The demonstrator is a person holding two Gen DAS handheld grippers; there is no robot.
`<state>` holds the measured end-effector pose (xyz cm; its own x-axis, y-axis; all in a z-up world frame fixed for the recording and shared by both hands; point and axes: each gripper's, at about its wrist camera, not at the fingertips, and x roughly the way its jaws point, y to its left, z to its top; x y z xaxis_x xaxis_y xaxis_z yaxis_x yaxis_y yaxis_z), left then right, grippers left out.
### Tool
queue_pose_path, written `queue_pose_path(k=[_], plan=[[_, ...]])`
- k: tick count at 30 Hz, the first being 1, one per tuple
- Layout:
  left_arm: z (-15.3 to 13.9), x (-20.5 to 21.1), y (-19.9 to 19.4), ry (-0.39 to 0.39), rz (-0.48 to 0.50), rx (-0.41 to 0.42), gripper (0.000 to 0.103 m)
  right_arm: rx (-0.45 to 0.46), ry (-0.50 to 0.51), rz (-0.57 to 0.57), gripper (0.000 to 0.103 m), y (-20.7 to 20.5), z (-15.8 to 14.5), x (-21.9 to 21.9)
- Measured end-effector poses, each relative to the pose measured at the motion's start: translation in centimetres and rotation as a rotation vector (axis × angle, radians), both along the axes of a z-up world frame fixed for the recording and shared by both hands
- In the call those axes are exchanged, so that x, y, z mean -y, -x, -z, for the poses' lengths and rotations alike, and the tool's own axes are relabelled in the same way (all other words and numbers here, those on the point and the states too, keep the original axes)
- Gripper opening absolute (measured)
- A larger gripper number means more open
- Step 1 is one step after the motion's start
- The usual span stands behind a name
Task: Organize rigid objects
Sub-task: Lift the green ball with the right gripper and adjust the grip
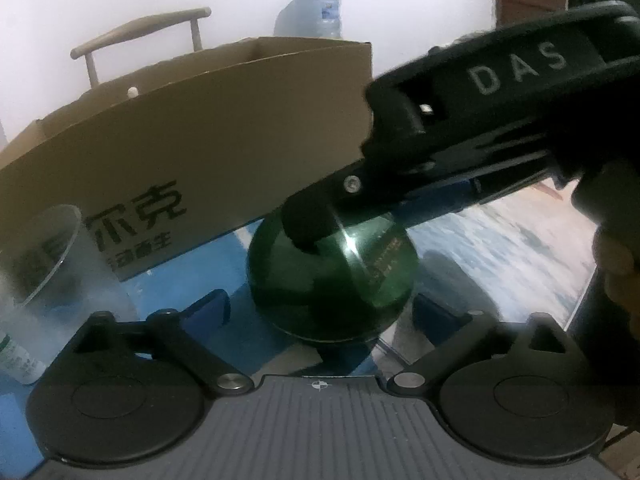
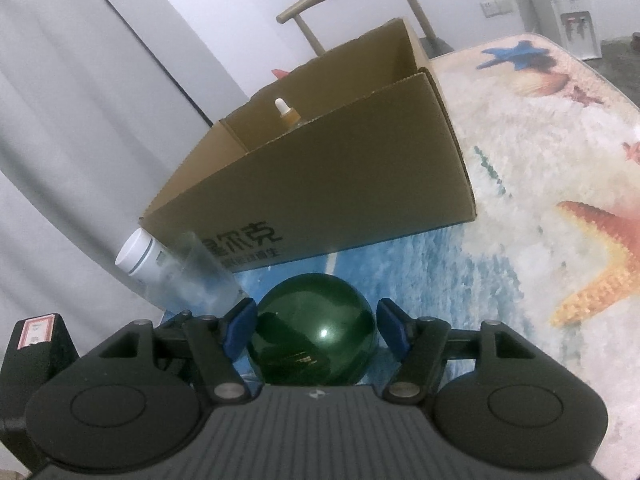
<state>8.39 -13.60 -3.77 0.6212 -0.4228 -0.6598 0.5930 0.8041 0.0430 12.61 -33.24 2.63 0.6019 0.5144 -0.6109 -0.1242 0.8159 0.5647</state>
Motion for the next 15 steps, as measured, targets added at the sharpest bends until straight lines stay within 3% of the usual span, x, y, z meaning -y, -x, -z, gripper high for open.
queue_pose_path(k=[9,15], plan=[[0.02,0.06,-0.25,0.017,0.016,0.000,0.080,-0.004,-0.015,-0.002,0.069,0.02,0.18,0.12],[-0.07,0.08,-0.19,0.018,0.016,-0.003,0.080,-0.007,-0.014,-0.004,0.070,-0.05,0.17,0.05]])
